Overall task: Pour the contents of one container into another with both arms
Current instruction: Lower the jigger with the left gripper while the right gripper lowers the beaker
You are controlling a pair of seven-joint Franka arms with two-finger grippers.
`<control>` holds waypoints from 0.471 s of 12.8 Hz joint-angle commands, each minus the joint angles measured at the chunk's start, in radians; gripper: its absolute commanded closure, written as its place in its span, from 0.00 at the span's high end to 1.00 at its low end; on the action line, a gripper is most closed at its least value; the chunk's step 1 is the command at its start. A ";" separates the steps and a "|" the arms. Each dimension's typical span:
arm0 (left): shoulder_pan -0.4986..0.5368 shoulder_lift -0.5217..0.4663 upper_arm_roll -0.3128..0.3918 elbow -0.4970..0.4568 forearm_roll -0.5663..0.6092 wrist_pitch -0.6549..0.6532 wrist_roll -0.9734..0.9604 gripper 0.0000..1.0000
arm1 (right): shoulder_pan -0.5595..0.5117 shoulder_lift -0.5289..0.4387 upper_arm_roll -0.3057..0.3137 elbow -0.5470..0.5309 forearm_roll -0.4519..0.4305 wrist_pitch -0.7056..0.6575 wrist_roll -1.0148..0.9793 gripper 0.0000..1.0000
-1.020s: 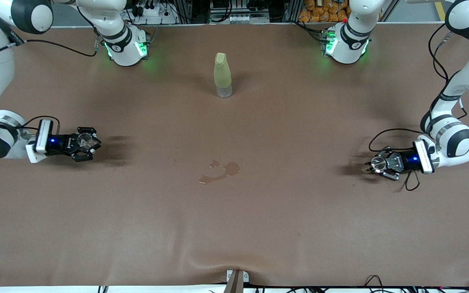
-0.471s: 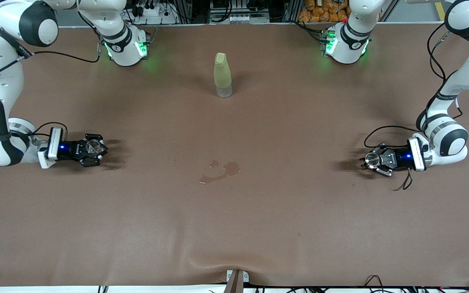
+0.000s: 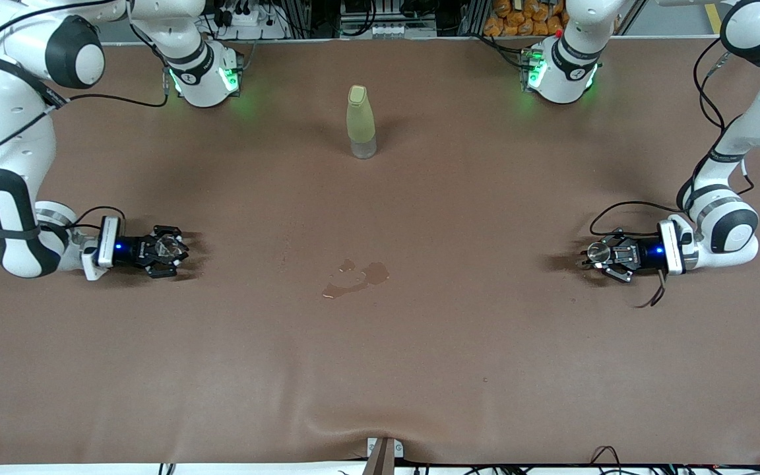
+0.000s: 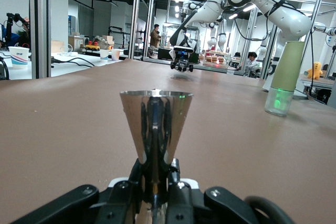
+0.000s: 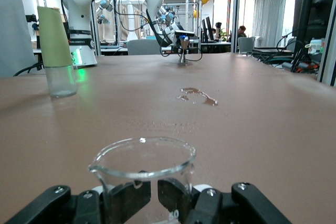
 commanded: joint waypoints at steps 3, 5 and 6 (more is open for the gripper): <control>0.012 0.044 0.015 0.026 0.019 -0.042 0.041 0.00 | 0.011 0.034 -0.005 0.020 0.018 0.024 -0.089 0.00; 0.018 0.045 0.026 0.026 0.019 -0.042 0.042 0.00 | 0.013 0.042 -0.005 0.022 0.019 0.038 -0.099 0.00; 0.018 0.042 0.026 0.026 0.019 -0.044 0.035 0.00 | 0.013 0.044 -0.005 0.022 0.019 0.047 -0.109 0.00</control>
